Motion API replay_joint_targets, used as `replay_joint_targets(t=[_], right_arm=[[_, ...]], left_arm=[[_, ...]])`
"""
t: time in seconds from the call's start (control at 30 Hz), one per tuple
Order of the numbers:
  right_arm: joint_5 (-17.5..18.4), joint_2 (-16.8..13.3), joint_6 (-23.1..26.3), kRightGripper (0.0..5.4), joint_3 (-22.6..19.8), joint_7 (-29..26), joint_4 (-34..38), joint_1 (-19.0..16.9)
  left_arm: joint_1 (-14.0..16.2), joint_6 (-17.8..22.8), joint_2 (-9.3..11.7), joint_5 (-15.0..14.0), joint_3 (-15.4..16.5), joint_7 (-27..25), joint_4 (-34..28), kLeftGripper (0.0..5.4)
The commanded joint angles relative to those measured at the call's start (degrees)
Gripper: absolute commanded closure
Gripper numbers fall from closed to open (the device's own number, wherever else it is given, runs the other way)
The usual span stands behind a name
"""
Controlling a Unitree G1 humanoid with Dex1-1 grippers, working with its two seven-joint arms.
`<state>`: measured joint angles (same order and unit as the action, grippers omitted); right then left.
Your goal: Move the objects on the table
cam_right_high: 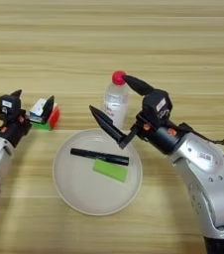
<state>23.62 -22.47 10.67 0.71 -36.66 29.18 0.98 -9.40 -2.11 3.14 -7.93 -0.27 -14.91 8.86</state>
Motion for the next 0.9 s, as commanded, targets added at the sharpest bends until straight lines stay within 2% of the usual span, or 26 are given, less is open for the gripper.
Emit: replay_joint_targets(t=[0.03, 0.37, 0.9], right_arm=[[0.3, -0.8, 0.1, 0.02, 0.4, -0.4, 1.2, -0.7], [0.2, -0.6, 0.0, 0.02, 0.9, -0.4, 1.8, -0.8], [1.2, -1.3, 0.5, 0.02, 1.3, -1.0, 4.4, -1.1]], left_arm=[[0.2, 1.5, 0.1, -0.3, 0.2, 0.0, 1.4, 0.0], [1.0, 1.7, -0.5, -0.2, -0.3, -0.3, 3.1, 0.0], [-0.1, 1.2, -0.4, 0.2, -0.5, -0.6, 6.6, 0.0]])
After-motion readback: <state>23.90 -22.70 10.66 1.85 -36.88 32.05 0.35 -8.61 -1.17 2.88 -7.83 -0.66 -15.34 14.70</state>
